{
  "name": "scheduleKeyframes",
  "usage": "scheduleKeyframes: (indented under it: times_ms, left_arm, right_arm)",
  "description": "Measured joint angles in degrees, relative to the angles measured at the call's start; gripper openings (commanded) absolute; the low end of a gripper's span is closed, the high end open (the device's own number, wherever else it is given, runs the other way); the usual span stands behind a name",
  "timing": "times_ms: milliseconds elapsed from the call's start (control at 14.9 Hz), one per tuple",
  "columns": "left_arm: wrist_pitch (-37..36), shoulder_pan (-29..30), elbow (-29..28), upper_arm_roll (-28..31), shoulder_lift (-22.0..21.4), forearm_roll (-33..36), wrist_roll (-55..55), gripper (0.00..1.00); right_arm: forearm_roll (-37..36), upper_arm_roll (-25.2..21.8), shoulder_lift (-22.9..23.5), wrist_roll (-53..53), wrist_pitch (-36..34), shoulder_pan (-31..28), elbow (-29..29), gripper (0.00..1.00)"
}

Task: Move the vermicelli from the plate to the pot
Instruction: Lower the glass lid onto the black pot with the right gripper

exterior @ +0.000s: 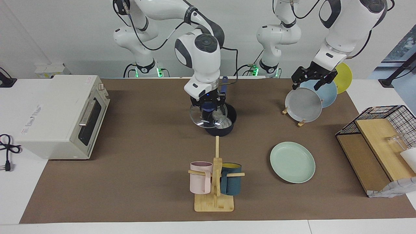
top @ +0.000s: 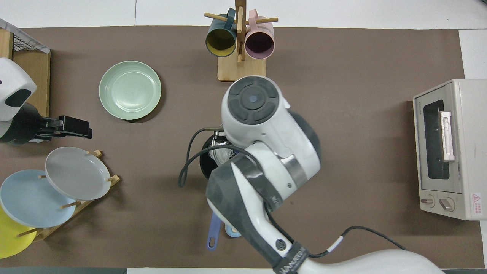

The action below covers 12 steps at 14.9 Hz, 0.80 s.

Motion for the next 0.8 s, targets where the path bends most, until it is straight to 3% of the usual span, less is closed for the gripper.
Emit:
scheduleKeyframes:
  times_ms: [201, 536, 804]
  left_arm:
    - [0.0, 0.0, 0.3, -0.2, 0.0, 0.2, 0.0, 1.00]
    - [-0.4, 0.2, 1.7, -0.2, 0.1, 2.0, 0.0, 1.00]
    - [-6.3, 0.2, 8.9, -0.6, 2.9, 4.1, 0.0, 1.00]
  right_arm:
    - [-1.9, 0.0, 4.1, 5.5, 1.4, 3.8, 1.6, 0.00]
    - [-1.9, -0.4, 4.9, 5.7, 1.9, 3.6, 2.5, 0.00]
    - [-1.9, -0.4, 5.2, 5.7, 3.1, 3.7, 1.6, 0.00]
